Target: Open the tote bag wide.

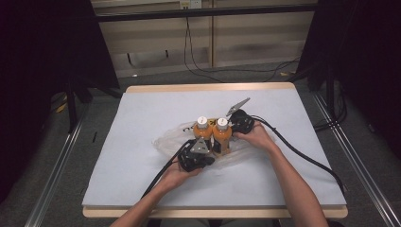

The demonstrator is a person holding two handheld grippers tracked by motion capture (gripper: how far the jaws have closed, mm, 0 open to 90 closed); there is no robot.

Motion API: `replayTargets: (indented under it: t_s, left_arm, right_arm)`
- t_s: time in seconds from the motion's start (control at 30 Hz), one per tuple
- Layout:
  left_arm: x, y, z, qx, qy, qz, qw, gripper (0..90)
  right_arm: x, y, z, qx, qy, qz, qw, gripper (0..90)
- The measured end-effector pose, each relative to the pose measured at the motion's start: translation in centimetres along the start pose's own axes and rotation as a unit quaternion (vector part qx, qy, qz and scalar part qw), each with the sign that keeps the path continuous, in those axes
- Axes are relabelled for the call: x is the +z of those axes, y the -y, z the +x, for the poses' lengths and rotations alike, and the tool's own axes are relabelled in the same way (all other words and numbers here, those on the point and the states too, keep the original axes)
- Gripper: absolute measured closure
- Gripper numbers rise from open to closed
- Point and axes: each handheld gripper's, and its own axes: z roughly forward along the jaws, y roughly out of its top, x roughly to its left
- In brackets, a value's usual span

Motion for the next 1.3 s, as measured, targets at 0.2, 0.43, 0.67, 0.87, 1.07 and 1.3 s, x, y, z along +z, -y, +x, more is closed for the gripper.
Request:
replayTargets:
  t_s: [0.2,0.43,0.67,0.87,1.07,1.3]
  left_arm:
    - [-0.2,0.3,-1.1,0.008,0.02,-0.007,0.9997,90.0]
    - [-0.4,0.5,-2.4,0.018,0.045,-0.004,0.9988,90.0]
    - [-0.9,0.5,-3.6,0.035,0.065,0.009,0.9972,90.0]
    - [-1.1,0.7,-4.3,0.04,0.072,0.01,0.9966,90.0]
    - [-1.2,0.7,-4.6,0.044,0.075,0.013,0.9962,90.0]
    - [-1.2,0.8,-4.7,0.049,0.083,0.006,0.9954,90.0]
  right_arm:
    - [0.6,-0.7,-0.4,0.001,0.019,-0.005,0.9998,90.0]
    - [1.6,-1.6,-0.9,0.0,0.052,-0.025,0.9983,90.0]
    - [2.3,-2.4,-1.6,0.018,0.068,-0.029,0.9971,90.0]
    - [2.6,-3.0,-2.4,0.03,0.076,-0.028,0.9963,90.0]
    - [2.9,-3.7,-2.8,0.041,0.095,-0.023,0.9944,90.0]
    - [3.4,-4.4,-3.1,0.051,0.116,-0.024,0.9917,90.0]
